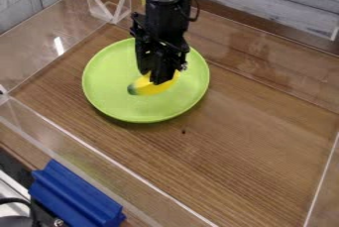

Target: Remove the banana from inside the green plate and put it on the table

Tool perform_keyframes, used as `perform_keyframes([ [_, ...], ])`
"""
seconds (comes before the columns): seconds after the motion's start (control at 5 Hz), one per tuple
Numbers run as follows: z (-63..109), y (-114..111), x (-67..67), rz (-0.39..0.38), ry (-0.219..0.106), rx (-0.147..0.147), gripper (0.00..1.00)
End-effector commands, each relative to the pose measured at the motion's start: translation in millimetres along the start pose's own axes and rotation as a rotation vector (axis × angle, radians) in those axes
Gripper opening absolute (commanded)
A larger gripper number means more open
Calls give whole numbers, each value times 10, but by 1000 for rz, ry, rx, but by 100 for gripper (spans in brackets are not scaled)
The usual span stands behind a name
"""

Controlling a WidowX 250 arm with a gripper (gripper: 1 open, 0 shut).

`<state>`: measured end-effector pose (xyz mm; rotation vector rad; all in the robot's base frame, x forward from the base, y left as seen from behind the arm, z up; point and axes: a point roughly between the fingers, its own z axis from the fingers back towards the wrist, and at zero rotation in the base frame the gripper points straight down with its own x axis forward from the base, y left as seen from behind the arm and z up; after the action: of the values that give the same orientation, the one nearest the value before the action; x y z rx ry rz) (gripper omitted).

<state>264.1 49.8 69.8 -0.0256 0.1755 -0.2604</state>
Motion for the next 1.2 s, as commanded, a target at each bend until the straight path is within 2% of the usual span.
perform_keyframes([
  [0.0,248,3,53,-8,-72,39,0],
  [1.0,335,-58,25,-24,-65,35,0],
])
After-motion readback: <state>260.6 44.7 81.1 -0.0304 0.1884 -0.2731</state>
